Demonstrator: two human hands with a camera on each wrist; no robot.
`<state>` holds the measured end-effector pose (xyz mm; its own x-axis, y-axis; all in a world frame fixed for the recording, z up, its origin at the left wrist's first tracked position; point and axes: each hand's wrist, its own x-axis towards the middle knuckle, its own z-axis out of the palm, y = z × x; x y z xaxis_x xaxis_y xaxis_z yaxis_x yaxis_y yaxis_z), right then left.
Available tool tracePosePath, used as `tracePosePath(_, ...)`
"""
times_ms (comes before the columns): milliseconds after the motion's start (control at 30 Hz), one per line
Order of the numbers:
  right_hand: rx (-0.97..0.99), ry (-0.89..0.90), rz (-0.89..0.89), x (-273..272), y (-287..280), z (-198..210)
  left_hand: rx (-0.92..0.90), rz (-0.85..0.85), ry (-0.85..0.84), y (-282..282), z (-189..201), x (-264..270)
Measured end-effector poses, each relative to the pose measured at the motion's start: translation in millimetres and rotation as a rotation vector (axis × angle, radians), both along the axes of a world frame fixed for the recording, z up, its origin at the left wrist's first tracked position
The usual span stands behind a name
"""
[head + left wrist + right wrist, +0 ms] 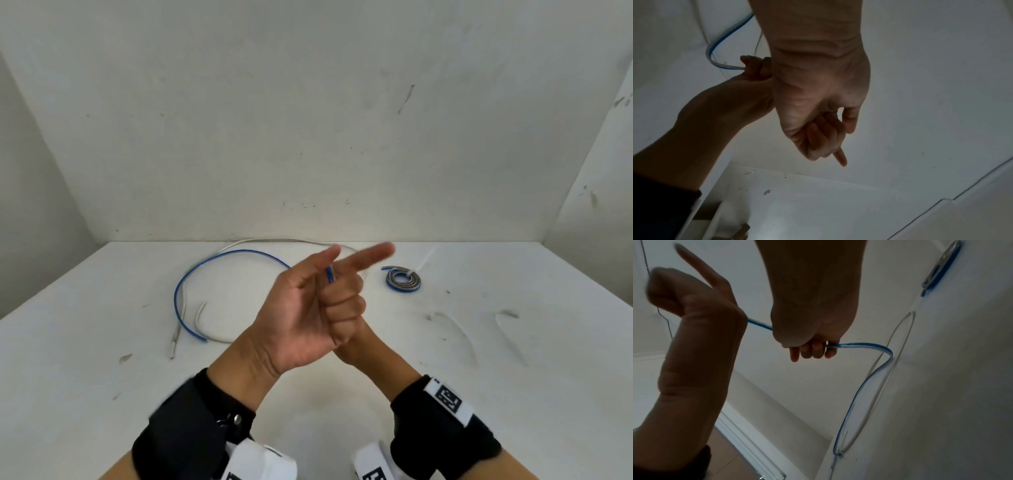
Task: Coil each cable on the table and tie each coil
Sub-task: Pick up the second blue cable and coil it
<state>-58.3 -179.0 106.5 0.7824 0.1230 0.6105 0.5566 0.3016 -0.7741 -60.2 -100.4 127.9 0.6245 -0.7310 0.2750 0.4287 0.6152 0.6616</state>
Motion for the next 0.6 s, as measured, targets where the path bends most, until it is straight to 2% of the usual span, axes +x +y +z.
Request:
tracePosePath(33,0.296,0.058,0.041,-3.4,4.5,14.3,0.053,0.024,-0.027,-0.8,0.1,-1.4)
tracePosePath(67,0.292,-0.008,0.100,-6.5,0.2,23.9,0.093,0.075,-0.049,-1.0,1.2,-2.4)
tracePosePath(100,0.061,-0.050,0.044,0.0,-6.3,14.9,0.119,0.152,-0.059,-0.3,1.9,-2.6)
tracePosePath(167,-0.377,0.190,0.213,23.8,-18.4,-14.5,0.153,0.349,-0.081,4.9,2.3,0.7)
tracePosePath(200,-0.477,0.220,0.224,28.5,-31.1,-22.2,0.170,0.448,-0.110,8.2,1.4,4.1)
tracePosePath(267,-0.659,0.130,0.170,34.8,-34.0,-32.1,0.215,0.641,-0.201,13.9,-2.4,13.0)
tracePosePath(367,-0.762,0.104,0.106,36.5,-36.2,-43.9,0.327,0.897,-0.349,23.6,-12.2,25.8)
tracePosePath(467,-0.789,0.079,0.046,35.9,-43.0,-46.6,0.563,1.065,-0.507,28.3,-23.7,33.4)
tracePosePath(533,-0.813,0.094,0.026,36.6,-41.6,-46.2,0.759,1.138,-0.620,26.3,-30.7,33.7)
tracePosePath(600,-0.814,0.127,0.036,38.9,-42.1,-44.2,0.893,1.136,-0.676,21.9,-37.1,34.4)
